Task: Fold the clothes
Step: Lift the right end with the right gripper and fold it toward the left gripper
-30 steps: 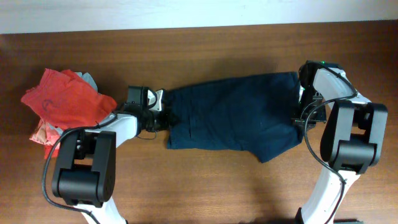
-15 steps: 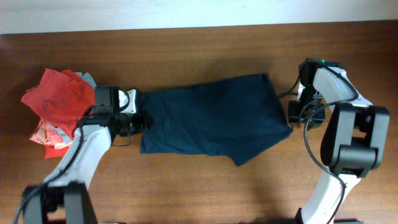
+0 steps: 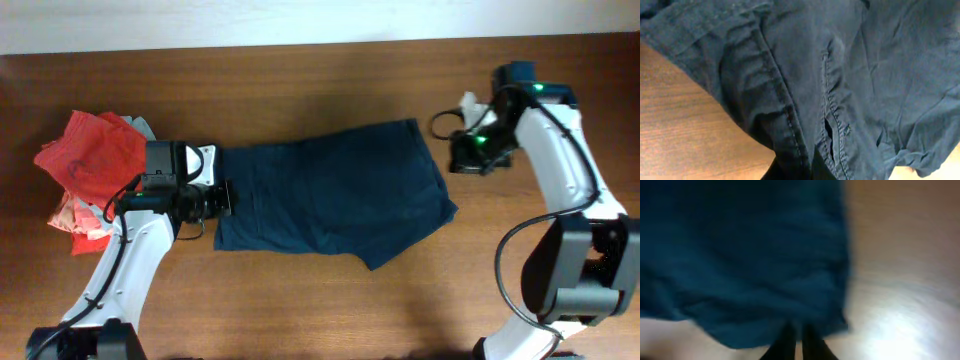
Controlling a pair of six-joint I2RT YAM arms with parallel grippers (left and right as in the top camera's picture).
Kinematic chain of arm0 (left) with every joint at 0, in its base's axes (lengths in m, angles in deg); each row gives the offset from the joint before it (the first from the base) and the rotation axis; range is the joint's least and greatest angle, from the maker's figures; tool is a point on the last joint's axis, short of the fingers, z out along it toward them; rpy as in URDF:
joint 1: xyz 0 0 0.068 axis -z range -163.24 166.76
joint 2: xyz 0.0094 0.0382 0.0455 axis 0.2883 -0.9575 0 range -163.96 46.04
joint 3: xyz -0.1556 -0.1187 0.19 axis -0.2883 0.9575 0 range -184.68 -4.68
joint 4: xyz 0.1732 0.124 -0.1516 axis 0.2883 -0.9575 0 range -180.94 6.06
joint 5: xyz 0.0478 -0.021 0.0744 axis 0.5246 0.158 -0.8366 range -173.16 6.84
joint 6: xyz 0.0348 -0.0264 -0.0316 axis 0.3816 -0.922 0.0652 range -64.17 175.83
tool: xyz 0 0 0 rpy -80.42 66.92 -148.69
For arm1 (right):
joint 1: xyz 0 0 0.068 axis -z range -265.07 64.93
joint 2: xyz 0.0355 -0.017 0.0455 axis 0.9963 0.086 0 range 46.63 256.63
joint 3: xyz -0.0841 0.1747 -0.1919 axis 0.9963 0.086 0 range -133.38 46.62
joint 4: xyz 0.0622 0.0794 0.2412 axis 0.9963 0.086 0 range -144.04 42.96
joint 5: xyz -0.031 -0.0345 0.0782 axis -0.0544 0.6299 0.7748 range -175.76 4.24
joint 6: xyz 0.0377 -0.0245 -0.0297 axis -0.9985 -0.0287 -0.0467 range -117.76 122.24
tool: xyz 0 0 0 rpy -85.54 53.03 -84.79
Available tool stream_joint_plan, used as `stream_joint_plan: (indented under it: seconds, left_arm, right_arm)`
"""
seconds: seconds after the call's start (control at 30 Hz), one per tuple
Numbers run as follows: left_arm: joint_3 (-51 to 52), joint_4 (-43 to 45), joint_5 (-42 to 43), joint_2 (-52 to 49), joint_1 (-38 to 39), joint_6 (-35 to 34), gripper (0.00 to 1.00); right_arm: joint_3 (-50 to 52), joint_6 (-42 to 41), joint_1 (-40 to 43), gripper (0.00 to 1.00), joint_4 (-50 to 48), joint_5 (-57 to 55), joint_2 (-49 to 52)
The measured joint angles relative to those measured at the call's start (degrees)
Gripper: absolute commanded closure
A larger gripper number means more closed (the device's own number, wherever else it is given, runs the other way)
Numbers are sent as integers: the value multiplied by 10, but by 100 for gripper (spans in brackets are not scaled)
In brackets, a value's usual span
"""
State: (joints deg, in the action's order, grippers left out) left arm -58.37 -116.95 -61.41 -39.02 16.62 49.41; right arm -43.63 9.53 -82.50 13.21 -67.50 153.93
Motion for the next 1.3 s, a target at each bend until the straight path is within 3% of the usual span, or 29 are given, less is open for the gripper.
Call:
stream_joint_plan:
  seconds: [0.23, 0.63, 0.97, 1.3]
  left_arm:
    - [-50, -47, -2, 0, 0, 3, 100]
    - [-81, -72, 13, 0, 0, 4, 99]
    - [-106, -103, 63, 38, 0, 4, 99]
    - [-114, -105, 70, 89, 1, 4, 99]
  right_arm:
    - [59, -16, -89, 90, -122, 86, 0]
    - [226, -177, -251, 90, -390, 116, 0]
    - [245, -254, -337, 91, -459, 101, 52]
    - [245, -276, -407, 92, -492, 103, 69]
